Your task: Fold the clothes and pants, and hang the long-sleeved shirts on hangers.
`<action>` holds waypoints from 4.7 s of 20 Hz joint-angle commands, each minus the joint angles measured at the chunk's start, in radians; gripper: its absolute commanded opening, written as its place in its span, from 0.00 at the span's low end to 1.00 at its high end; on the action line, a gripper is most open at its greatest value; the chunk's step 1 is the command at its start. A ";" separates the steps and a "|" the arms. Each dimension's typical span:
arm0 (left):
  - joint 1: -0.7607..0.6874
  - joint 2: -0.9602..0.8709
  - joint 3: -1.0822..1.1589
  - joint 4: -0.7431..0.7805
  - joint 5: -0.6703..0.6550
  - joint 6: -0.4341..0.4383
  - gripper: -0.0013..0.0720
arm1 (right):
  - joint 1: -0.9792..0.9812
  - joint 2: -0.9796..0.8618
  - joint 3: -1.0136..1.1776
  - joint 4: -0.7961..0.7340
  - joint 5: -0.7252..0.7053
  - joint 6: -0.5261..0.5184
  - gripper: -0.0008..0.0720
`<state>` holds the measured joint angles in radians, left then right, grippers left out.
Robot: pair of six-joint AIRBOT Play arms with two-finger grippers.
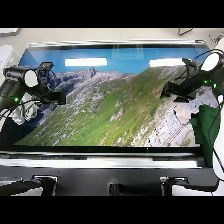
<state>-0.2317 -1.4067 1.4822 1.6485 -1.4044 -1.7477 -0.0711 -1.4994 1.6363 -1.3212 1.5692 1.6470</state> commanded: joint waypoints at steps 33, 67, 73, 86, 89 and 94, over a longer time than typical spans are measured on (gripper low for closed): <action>0.847 -0.436 0.123 -0.393 0.243 0.090 0.93 | 0.002 -0.087 -0.003 0.152 0.092 0.078 0.94; -0.467 0.027 -0.280 -0.671 0.435 0.070 0.98 | 0.002 -0.002 -0.003 0.078 0.245 -0.041 0.93; 0.001 0.132 -0.135 -0.412 -0.039 0.164 0.98 | 0.009 -0.001 -0.024 0.249 0.152 -0.056 0.95; 0.013 0.093 -0.809 -0.851 0.393 0.261 0.98 | 0.094 0.000 -0.465 0.061 0.040 -0.106 0.98; -0.028 0.052 -0.809 -0.872 0.438 0.260 0.97 | 0.006 0.016 -0.521 0.077 0.070 -0.076 0.98; -0.038 0.042 -0.804 -0.875 0.509 0.230 0.08 | 0.020 0.118 -0.834 0.226 -0.098 -0.118 0.99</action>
<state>-0.2592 -1.3579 0.6777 0.7959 -0.9493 -1.5013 -0.0444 -1.4292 0.9562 -1.1961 1.5688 1.5524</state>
